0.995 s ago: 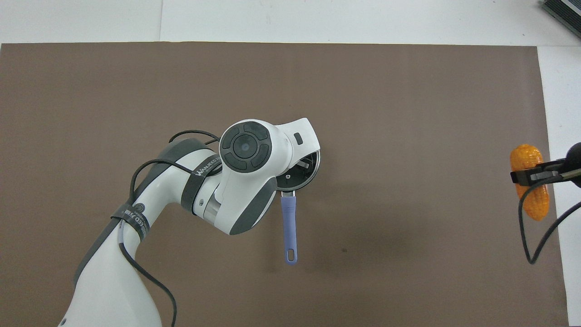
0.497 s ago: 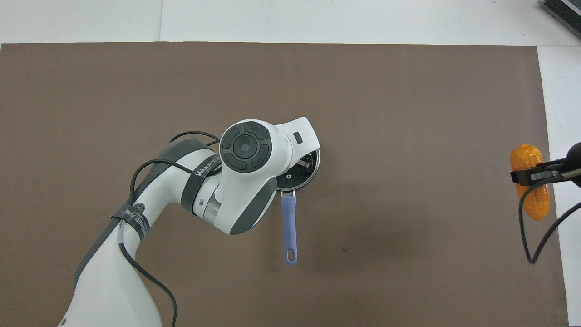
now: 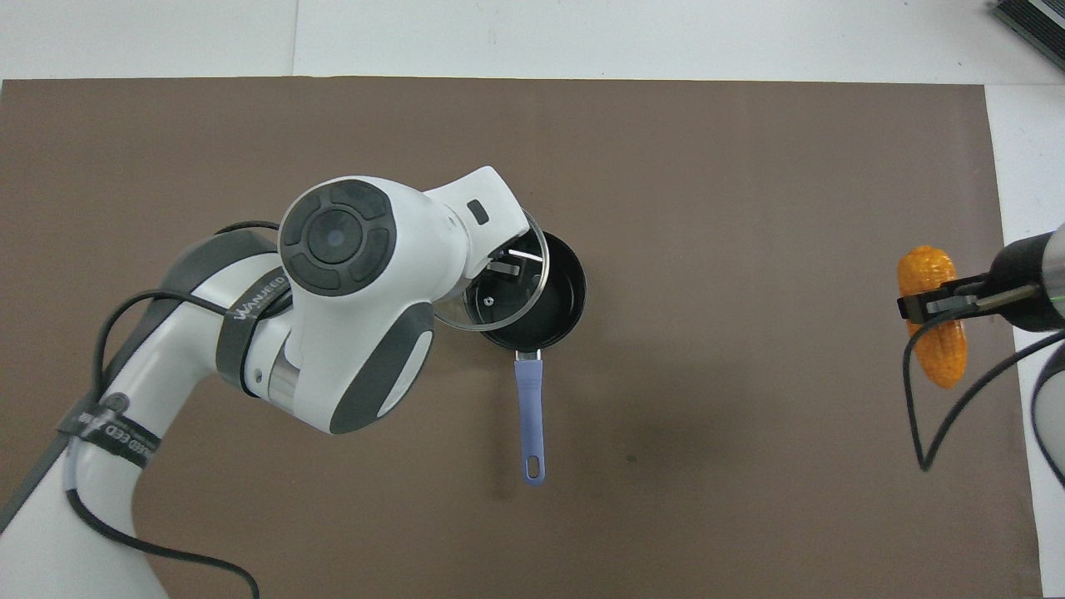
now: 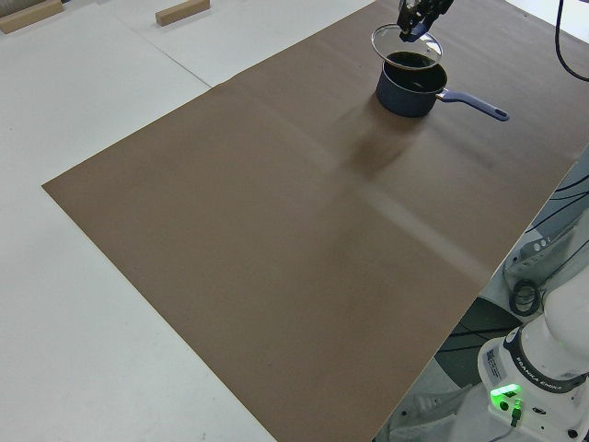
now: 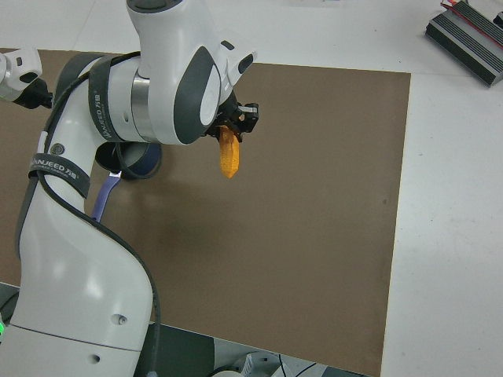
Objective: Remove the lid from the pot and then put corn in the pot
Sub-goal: 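Lift the lid with the left gripper while the right gripper carries the corn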
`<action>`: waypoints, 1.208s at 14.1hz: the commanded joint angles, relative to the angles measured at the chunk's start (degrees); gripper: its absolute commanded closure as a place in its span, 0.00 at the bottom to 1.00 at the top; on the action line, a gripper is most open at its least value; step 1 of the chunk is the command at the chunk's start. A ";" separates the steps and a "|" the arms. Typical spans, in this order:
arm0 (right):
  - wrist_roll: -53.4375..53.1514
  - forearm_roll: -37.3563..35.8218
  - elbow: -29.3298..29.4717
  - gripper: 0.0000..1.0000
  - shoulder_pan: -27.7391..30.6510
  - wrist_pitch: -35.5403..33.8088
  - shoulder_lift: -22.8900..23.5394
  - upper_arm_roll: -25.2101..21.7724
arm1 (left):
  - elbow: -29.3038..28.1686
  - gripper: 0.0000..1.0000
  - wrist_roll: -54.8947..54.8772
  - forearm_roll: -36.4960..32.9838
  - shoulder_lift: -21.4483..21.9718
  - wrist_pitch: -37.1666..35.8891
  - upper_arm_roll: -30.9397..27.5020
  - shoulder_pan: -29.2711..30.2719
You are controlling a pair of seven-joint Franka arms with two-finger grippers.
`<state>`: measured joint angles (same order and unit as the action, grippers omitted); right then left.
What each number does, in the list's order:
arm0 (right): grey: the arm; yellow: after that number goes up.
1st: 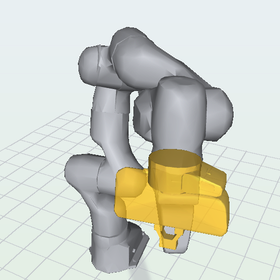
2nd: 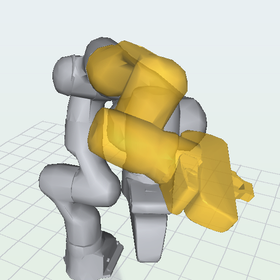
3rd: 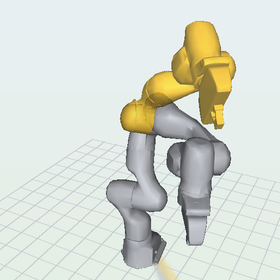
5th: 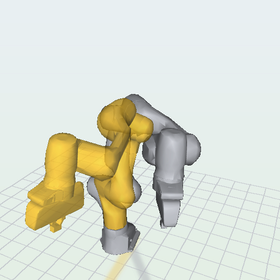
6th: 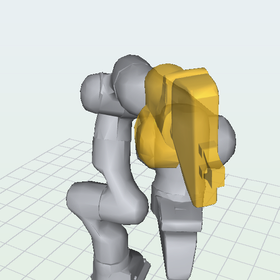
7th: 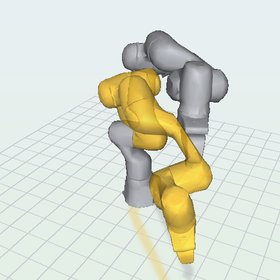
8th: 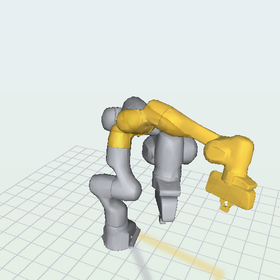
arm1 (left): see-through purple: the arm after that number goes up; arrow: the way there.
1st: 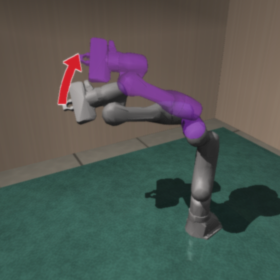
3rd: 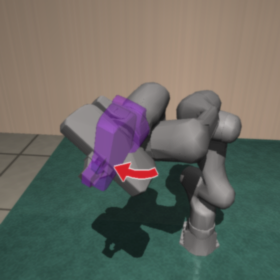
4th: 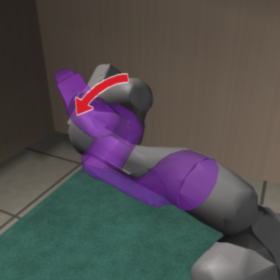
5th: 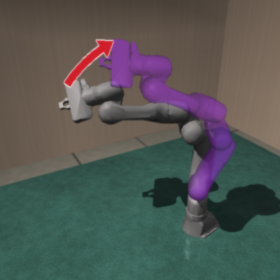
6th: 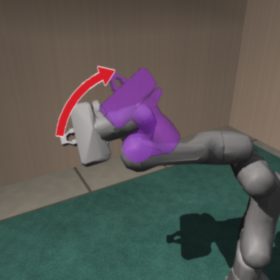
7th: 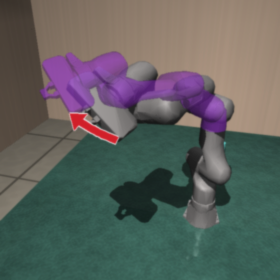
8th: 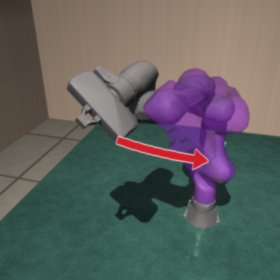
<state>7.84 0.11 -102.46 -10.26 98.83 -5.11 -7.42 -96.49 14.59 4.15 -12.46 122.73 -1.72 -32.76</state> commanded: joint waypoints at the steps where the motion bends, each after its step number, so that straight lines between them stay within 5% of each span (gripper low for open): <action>1: -5.37 0.85 3.57 1.00 -3.96 2.85 5.98 0.12 | -0.98 1.00 1.13 0.78 1.13 -1.35 0.32 4.97; 5: -19.75 0.86 7.34 1.00 -13.88 8.48 13.79 0.12 | -1.51 1.00 0.18 0.78 1.04 -2.14 0.41 12.36; 9: -27.42 5.16 17.26 1.00 -16.45 8.57 23.28 3.63 | -2.90 1.00 -5.50 0.78 1.21 -2.93 0.41 17.89; 12: -31.13 5.34 26.67 1.00 -19.18 8.75 31.37 3.81 | -9.66 1.00 -13.07 0.78 4.63 -1.97 0.41 22.38; 17: -31.74 5.08 26.52 1.00 -22.69 14.10 36.04 4.16 | -19.41 1.00 -19.14 2.18 9.73 2.15 0.49 27.75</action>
<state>-22.75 4.16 -77.94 -31.71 111.52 28.01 -3.36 -108.40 -1.84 4.67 -8.04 121.09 -1.91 -6.65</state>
